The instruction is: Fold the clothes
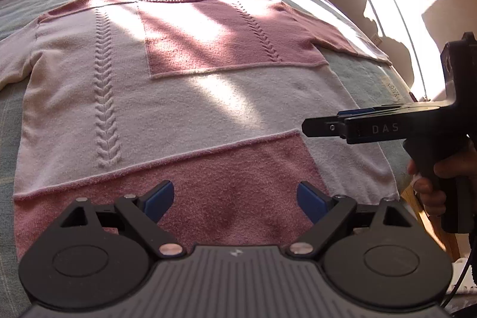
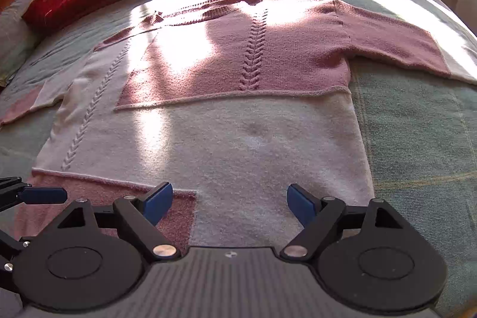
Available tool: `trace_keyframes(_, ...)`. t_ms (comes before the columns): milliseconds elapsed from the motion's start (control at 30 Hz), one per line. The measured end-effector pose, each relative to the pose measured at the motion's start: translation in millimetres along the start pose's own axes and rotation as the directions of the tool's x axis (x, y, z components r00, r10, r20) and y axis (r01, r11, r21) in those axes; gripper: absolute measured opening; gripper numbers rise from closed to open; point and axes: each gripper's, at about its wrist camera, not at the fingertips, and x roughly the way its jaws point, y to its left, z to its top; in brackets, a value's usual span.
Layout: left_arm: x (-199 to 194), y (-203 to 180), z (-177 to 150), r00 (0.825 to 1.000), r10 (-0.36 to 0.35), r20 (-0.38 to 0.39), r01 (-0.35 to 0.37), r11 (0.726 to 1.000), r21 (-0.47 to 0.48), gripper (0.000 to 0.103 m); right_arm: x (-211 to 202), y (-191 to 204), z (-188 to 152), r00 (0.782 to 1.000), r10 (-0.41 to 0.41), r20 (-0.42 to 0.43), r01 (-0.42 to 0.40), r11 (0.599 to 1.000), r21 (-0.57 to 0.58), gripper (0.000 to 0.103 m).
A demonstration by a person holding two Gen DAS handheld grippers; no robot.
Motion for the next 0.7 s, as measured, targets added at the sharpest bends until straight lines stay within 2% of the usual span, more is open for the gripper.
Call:
trace_keyframes(100,-0.6,-2.6,-25.2,1.0,-0.002,-0.01,0.002,1.0,0.012,0.089,2.0,6.0,-18.5,0.999,-0.04,-0.012,0.038,0.995,-0.094,0.089)
trace_keyframes(167,-9.1,-7.3,-40.5,0.998,-0.032,-0.05,0.033,0.999,0.021,0.09,-0.1,7.8,-32.8,0.998,-0.056,-0.016,0.053,0.987,-0.152,0.097)
trace_keyframes(200,-13.9,-9.1,-46.8,0.996,-0.051,-0.07,0.052,0.998,0.022,0.09,-2.0,6.4,-38.8,0.998,-0.058,-0.026,0.053,0.986,-0.16,0.102)
trace_keyframes(300,-33.7,-9.5,-52.3,0.996,-0.064,-0.064,0.068,0.996,0.053,0.09,-9.5,4.4,-43.5,0.998,-0.044,-0.049,0.036,0.987,-0.155,0.103)
trace_keyframes(467,-55.2,18.0,-25.4,0.998,0.044,0.044,-0.042,0.998,-0.038,0.09,-12.0,24.5,-24.5,1.0,0.009,-0.024,-0.014,0.984,-0.179,0.102)
trace_keyframes(567,-45.1,31.8,-24.9,0.999,0.041,0.002,-0.04,0.993,-0.115,0.09,4.3,43.1,-17.6,0.999,0.006,-0.053,-0.017,0.976,-0.215,0.102)
trace_keyframes(633,-37.2,40.1,-26.9,0.999,0.031,-0.032,-0.036,0.986,-0.163,0.09,13.9,52.3,-22.8,0.996,-0.032,-0.083,0.009,0.965,-0.261,0.103)
trace_keyframes(700,-33.9,39.2,-37.8,0.998,0.036,-0.06,-0.045,0.985,-0.164,0.09,10.2,54.2,-32.3,0.995,-0.052,-0.082,0.025,0.951,-0.307,0.103)
